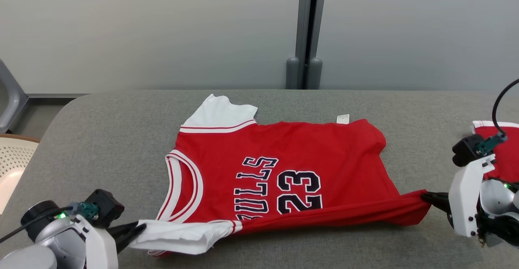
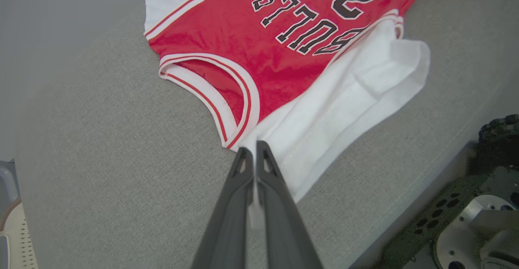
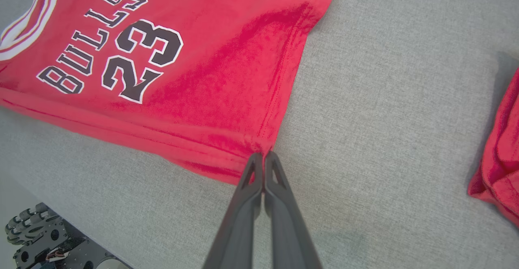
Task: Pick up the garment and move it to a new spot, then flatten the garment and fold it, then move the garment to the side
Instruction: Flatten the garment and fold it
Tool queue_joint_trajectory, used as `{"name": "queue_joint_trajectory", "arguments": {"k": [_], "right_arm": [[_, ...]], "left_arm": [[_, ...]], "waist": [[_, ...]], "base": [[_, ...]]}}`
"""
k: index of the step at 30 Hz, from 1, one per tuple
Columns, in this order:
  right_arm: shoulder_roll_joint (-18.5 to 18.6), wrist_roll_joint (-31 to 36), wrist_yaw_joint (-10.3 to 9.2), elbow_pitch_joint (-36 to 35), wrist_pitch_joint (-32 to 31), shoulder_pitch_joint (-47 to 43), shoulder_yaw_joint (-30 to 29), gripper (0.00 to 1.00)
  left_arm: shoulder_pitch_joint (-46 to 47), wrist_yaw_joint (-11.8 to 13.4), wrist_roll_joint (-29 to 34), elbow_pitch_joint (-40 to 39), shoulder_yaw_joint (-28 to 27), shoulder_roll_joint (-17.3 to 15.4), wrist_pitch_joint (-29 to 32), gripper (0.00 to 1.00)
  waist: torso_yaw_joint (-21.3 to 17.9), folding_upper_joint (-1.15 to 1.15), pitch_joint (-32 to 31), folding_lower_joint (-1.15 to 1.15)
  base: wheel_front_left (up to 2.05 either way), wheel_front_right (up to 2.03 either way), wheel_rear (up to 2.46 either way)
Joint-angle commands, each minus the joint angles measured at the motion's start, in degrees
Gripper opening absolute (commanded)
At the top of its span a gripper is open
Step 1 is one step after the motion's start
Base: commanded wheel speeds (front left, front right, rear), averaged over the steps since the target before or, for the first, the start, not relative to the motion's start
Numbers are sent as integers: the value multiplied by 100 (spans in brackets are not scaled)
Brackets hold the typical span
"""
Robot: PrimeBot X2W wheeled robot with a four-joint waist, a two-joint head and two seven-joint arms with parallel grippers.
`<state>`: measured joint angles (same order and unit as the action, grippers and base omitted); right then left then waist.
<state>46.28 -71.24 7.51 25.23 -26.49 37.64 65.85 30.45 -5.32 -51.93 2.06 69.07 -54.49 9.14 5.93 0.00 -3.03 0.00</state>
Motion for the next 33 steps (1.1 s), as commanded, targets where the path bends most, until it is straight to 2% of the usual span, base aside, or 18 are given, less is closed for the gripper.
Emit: {"name": "queue_joint_trajectory", "arguments": {"k": [1, 15, 26, 27, 28, 29, 30, 31, 33], "right_arm": [[-81, 97, -4, 71, -27, 141, -19, 0], [-656, 642, -3, 707, 62, 892, 123, 0], [-875, 547, -3, 1042, 161, 1071, 272, 0], [-885, 534, -3, 1083, 219, 1090, 257, 58], [-912, 536, -3, 1126, 276, 1109, 249, 100], [-944, 533, -3, 1167, 328, 1118, 245, 100], [-970, 497, -3, 1223, 366, 1099, 235, 100], [-989, 479, -3, 1266, 408, 1075, 232, 100], [-1005, 500, -3, 1345, 568, 1035, 234, 100]], "left_arm": [[203, -49, 73, 117, -11, 85, 57, 0], [1345, -222, 359, 1355, 269, 989, 283, 0], [1715, -213, 453, 2030, 423, 1431, 133, 0], [1740, -213, 475, 2105, 424, 1465, 72, 38], [1754, -213, 473, 2192, 425, 1505, 6, 43], [1758, -213, 453, 2284, 426, 1535, -78, 53], [1772, -213, 429, 2404, 428, 1568, -188, 96], [1797, -213, 421, 2534, 428, 1603, -294, 100], [1850, -213, 441, 2791, 419, 1696, -566, 100]], "waist": [[2, 0, 78, 0], [-22, 0, 825, 0], [-49, 0, 1071, 0], [-53, 0, 1081, 0], [-56, 0, 1088, 0], [-59, 0, 1094, 0], [-60, 0, 1093, 0], [-62, 0, 1085, 0], [-64, 0, 1062, 0]], "base": [[0, 0, 0], [0, 0, 0], [0, 0, 0], [0, 0, 0], [0, 0, 0], [0, 0, 0], [0, 0, 0], [0, 0, 0], [0, 0, 0]]}}
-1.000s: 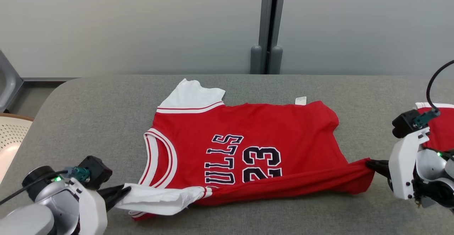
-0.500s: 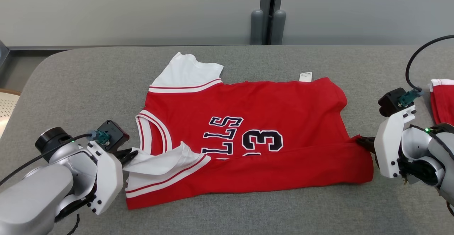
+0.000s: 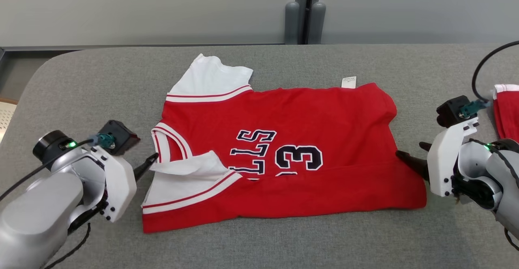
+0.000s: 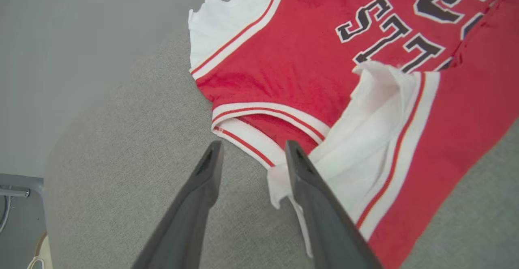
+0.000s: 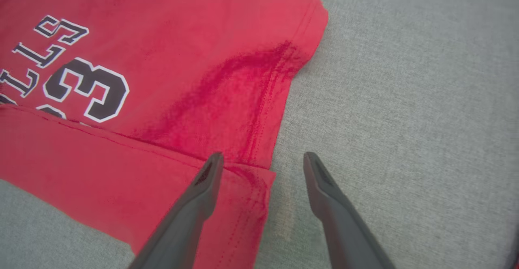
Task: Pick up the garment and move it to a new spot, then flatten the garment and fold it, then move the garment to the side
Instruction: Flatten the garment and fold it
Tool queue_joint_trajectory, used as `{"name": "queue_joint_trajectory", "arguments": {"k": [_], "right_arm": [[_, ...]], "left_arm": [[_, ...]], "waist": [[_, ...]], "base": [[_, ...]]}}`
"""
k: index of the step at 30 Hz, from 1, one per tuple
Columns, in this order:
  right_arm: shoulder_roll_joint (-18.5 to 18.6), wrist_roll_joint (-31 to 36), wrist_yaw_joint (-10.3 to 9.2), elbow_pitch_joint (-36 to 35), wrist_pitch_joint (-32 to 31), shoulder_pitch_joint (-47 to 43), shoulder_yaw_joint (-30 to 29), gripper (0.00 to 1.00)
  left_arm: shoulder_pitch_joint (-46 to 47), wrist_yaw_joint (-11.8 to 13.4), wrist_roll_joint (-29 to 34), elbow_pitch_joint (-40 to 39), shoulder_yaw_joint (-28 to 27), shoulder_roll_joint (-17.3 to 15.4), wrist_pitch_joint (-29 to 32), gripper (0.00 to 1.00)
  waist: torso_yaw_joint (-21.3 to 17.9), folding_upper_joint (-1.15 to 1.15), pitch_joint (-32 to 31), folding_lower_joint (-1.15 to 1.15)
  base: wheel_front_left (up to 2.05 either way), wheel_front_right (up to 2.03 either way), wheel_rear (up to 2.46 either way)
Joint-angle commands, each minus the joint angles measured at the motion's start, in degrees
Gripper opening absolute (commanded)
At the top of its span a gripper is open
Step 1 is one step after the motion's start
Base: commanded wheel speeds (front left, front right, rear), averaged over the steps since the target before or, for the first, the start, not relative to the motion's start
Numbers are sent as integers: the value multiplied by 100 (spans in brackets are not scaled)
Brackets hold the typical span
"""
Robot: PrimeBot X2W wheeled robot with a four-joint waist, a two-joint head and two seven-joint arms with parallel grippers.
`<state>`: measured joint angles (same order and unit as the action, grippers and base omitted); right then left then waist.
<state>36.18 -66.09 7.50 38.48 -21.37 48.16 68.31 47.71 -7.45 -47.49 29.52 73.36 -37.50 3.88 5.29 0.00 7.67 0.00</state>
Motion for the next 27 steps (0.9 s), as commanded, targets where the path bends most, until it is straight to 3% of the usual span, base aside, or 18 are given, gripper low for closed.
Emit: {"name": "queue_joint_trajectory", "arguments": {"k": [1, 6, 7, 8, 12, 15, 19, 23, 25, 27], "right_arm": [[-3, -4, -2, 73, 189, -42, -37, 100], [-118, -17, -2, 274, 1253, -169, -317, 100], [-132, 42, -2, 329, 1564, -178, -401, 100], [-213, 55, -2, 417, 2252, -275, -589, 100], [-279, 374, -2, 628, 3400, -496, -798, 100], [-391, 689, -2, 722, 3644, -689, -1102, 100], [-557, 1590, -2, 238, 3657, -1162, -2532, 100], [-1016, 2665, -1, -517, 3651, -2158, -4159, 100], [-1310, 3180, -1, -905, 3651, -2705, -4764, 100], [-1476, 3420, -1, -1085, 3650, -2982, -4990, 100]], "left_arm": [[135, 0, -19, 203, -54, 46, -180, 100], [20, 250, -152, 780, -424, 340, -1091, 100], [7, 386, -181, 839, -560, 395, -1405, 100], [-85, 648, -272, 945, -856, 506, -1758, 100], [-291, 1052, -282, 591, -1758, 669, -1906, 100], [-850, 1388, 121, -68, -2679, 695, -1898, 100], [-1758, 1691, 619, -1053, -4003, 950, -1902, 100], [-2762, 1697, 1155, -1749, -4981, 1416, -1903, 100], [-3175, 1645, 1383, -2003, -5395, 1713, -1903, 100], [-3385, 1577, 1488, -2100, -5564, 1879, -1902, 100]], "waist": [[5, 0, -30, 0], [43, 0, -197, 0], [56, 0, -242, 0], [92, 0, -338, 0], [154, 0, -547, 0], [184, 0, -680, 0], [163, 0, -781, 0], [154, 0, -845, 0], [146, 0, -864, 0], [139, 0, -872, 0]], "base": [[0, 0, 0], [0, 0, 0], [0, 0, 0], [0, 0, 0], [0, 0, 0], [0, 0, 0], [0, 0, 0], [0, 0, 0], [0, 0, 0], [0, 0, 0]]}}
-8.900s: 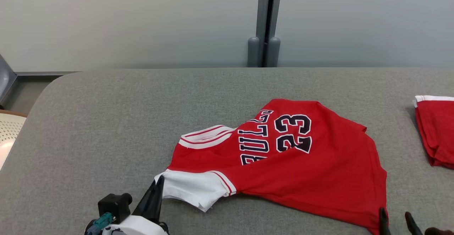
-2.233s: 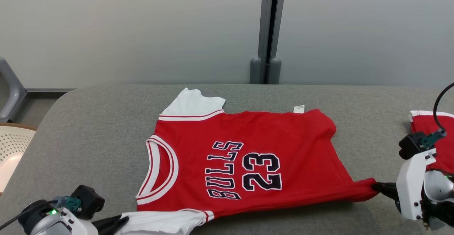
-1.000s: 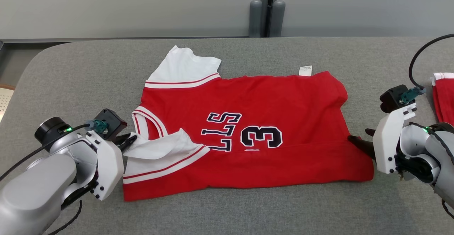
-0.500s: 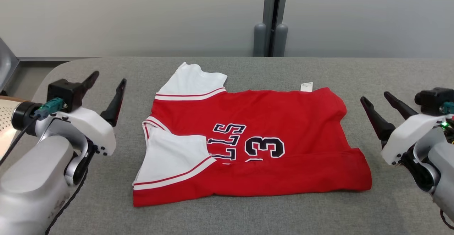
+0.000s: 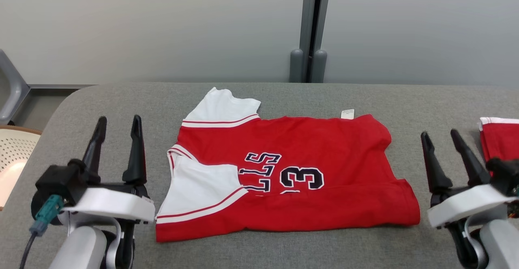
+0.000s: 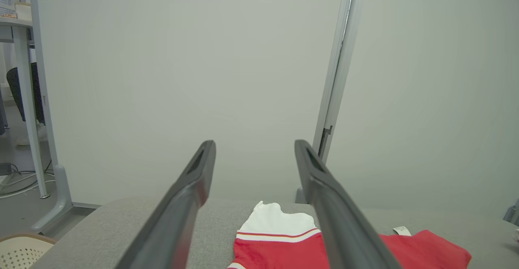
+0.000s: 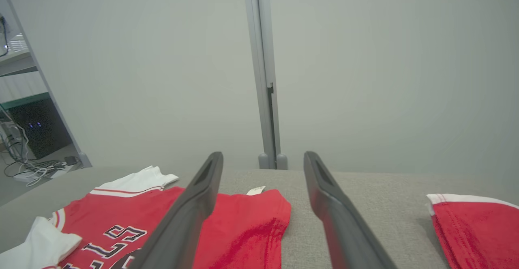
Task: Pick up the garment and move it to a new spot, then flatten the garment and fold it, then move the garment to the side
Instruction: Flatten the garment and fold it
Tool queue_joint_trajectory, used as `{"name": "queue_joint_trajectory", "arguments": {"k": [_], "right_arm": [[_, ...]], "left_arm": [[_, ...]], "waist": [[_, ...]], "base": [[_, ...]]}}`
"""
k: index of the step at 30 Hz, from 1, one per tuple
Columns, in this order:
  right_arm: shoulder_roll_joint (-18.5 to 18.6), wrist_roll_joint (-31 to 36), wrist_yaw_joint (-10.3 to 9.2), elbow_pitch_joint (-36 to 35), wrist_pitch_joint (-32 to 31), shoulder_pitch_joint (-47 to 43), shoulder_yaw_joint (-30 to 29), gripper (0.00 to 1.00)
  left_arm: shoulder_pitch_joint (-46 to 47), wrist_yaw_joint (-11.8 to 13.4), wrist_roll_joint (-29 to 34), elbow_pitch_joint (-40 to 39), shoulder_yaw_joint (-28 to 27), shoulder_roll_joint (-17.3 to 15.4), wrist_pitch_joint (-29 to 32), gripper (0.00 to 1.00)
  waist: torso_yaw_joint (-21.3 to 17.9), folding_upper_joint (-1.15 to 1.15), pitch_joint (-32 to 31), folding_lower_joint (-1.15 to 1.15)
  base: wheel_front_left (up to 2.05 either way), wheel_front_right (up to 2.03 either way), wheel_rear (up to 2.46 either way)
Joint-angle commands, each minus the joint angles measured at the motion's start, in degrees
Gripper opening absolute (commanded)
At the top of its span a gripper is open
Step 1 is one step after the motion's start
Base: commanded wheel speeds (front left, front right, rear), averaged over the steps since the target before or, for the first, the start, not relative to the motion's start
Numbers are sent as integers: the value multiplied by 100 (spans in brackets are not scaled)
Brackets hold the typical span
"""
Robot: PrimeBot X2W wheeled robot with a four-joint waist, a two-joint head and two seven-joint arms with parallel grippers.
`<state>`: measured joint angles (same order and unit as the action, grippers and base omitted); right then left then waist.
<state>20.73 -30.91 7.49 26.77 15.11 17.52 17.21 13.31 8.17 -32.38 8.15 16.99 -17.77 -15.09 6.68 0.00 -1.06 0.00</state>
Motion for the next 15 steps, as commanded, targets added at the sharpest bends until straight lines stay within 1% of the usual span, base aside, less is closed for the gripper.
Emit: {"name": "queue_joint_trajectory", "arguments": {"k": [1, 5, 9, 12, 15], "right_arm": [[-77, 120, 0, -79, 1, -150, -70, 100], [-624, 715, 0, -563, 3, -869, -636, 100], [-985, 1058, 0, -780, 3, -1296, -892, 100], [-1138, 1178, 0, -845, 3, -1410, -1013, 100], [-1205, 1235, 0, -859, 4, -1460, -1053, 100]], "left_arm": [[-131, -47, 78, -20, -77, 58, -5, 100], [-759, -333, 517, -30, -567, 604, -5, 100], [-1243, -596, 906, 243, -804, 1043, -6, 100], [-1393, -704, 1156, 560, -963, 1200, -6, 100], [-1348, -766, 1419, 901, -1043, 1268, -7, 100]], "waist": [[-10, 0, -6, 0], [-71, 0, -45, 0], [-141, 0, -67, 0], [-200, 0, -60, 0], [-232, 0, -51, 0]], "base": [[0, 0, 0], [0, 0, 0], [0, 0, 0], [0, 0, 0], [0, 0, 0]]}}
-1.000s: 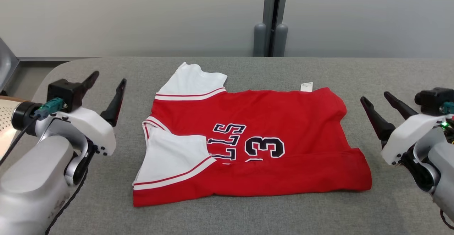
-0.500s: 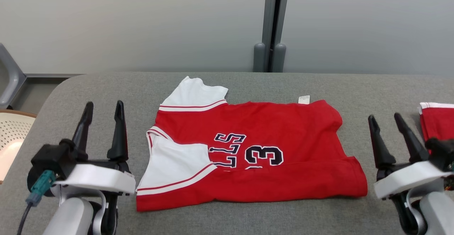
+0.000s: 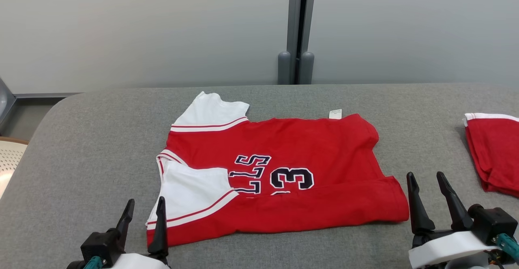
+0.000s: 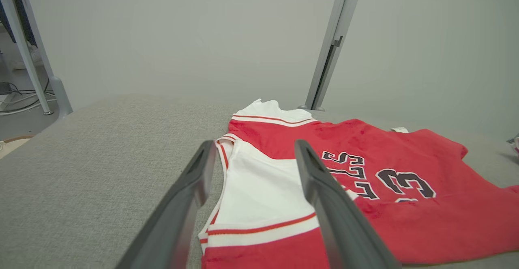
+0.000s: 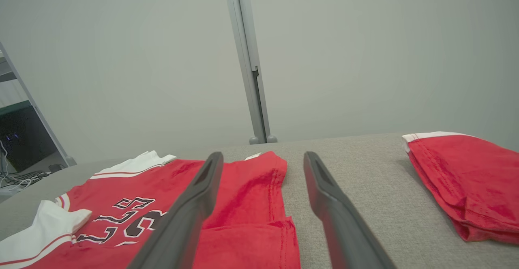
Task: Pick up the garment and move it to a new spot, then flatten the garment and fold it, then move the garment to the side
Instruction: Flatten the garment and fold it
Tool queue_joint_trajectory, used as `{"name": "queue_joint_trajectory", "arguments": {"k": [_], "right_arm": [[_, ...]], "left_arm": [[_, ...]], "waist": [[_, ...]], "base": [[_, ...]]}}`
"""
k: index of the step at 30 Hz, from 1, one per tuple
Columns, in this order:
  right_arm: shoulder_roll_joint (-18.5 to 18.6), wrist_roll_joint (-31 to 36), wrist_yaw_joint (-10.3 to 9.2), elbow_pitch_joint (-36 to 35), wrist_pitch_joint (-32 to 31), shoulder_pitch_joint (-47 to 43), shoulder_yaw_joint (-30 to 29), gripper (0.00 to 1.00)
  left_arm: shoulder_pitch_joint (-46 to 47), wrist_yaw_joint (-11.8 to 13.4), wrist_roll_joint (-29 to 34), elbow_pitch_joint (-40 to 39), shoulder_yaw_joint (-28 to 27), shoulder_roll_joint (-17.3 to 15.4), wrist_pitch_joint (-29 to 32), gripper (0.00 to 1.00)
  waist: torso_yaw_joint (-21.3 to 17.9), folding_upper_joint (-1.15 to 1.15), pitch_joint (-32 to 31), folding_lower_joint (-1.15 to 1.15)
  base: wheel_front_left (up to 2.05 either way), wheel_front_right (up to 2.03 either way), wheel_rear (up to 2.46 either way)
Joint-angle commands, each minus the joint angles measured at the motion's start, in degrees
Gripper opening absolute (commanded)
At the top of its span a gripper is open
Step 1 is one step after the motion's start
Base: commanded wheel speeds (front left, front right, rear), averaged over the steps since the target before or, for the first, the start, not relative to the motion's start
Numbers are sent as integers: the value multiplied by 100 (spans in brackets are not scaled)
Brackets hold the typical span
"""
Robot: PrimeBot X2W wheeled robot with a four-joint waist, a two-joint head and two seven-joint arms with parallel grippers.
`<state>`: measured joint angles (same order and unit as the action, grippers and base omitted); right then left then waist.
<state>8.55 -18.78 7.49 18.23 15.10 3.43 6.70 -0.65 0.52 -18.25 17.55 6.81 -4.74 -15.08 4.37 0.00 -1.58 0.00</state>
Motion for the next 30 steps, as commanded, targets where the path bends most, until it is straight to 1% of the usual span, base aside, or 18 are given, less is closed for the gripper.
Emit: {"name": "queue_joint_trajectory", "arguments": {"k": [1, 5, 8, 12, 15, 17, 20, 22, 27, 30], "right_arm": [[3, 34, 0, -5, 5, -51, -5, 100], [6, 40, 0, 31, 5, -2, -6, 100], [19, 20, 0, 70, 5, 33, 13, 100], [37, -10, 0, 100, 5, 31, 19, 100], [43, -18, 0, 119, 5, 36, 22, 100], [39, -26, 0, 126, 5, 51, 28, 100], [34, -32, 0, 114, 5, 65, 38, 100], [47, -7, 0, 111, 5, 58, 55, 100], [59, 42, 0, 117, 5, 87, 77, 100], [47, 45, 0, 111, 5, 88, 61, 100]], "left_arm": [[87, -20, 48, 54, -50, -7, -7, 100], [181, 0, 191, 392, -220, 66, -7, 100], [260, 60, 307, 903, -198, 83, -8, 100], [456, 136, 301, 1618, -206, 87, 0, 100], [643, 189, 379, 2081, -138, 34, 72, 100], [761, 266, 487, 2338, -59, -14, 109, 100], [921, 410, 496, 2645, -83, -25, 142, 100], [1009, 452, 573, 2855, -6, -76, 240, 100], [1204, 429, 508, 3240, 20, -73, 417, 100], [1237, 359, 495, 3388, 77, -51, 526, 100]], "waist": [[-11, 0, 4, 0], [-36, 0, 5, 0], [-57, 0, 6, 0], [-83, 0, 18, 0], [-104, 0, 38, 0], [-125, 0, 54, 0], [-151, 0, 79, 0], [-167, 0, 90, 0], [-214, 0, 113, 0], [-229, 0, 116, 0]], "base": [[0, 0, 0], [0, 0, 0], [0, 0, 0], [0, 0, 0], [0, 0, 0], [0, 0, 0], [0, 0, 0], [0, 0, 0], [0, 0, 0], [0, 0, 0]]}}
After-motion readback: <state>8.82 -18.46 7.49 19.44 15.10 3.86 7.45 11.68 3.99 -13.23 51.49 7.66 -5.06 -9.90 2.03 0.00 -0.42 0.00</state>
